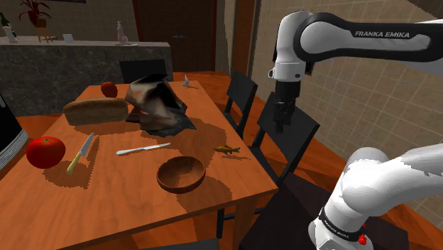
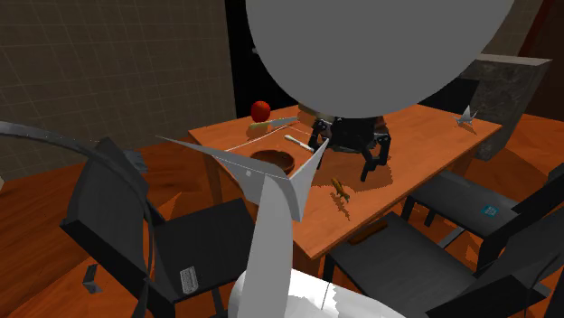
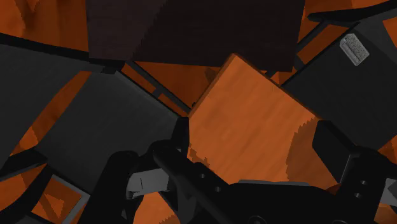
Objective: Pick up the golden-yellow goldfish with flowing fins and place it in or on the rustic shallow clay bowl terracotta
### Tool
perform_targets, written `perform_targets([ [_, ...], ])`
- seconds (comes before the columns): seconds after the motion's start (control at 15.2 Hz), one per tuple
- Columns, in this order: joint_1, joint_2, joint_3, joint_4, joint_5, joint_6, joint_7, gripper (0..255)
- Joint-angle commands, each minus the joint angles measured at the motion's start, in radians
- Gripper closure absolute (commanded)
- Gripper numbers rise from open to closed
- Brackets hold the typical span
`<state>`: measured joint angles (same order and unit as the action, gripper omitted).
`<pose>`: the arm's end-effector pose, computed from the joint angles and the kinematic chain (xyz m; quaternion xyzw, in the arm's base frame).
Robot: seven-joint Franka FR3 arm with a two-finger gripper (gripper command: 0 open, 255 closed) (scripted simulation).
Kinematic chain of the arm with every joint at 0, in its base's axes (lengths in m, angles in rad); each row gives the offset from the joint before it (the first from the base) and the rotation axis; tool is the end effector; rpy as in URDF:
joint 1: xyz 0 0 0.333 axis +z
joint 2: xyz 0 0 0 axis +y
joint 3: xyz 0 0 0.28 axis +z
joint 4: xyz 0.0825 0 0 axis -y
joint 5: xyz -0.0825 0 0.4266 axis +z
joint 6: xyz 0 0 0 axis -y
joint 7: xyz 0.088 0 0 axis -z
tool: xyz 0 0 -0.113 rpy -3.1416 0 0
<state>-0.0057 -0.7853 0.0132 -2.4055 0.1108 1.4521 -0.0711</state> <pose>0.3584 0.0167 0.5251 -0.9944 -0.0387 0.0821 0.0535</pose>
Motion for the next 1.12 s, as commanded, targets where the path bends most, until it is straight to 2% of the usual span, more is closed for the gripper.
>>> perform_targets([
  [0.0,0.000,0.000,0.000,0.000,0.000,0.000,0.000,0],
  [0.53,0.050,0.245,-0.042,-0.004,-0.053,0.267,-0.229,0],
  [1.06,0.097,0.533,-0.058,0.084,-0.071,0.490,-0.435,0],
])
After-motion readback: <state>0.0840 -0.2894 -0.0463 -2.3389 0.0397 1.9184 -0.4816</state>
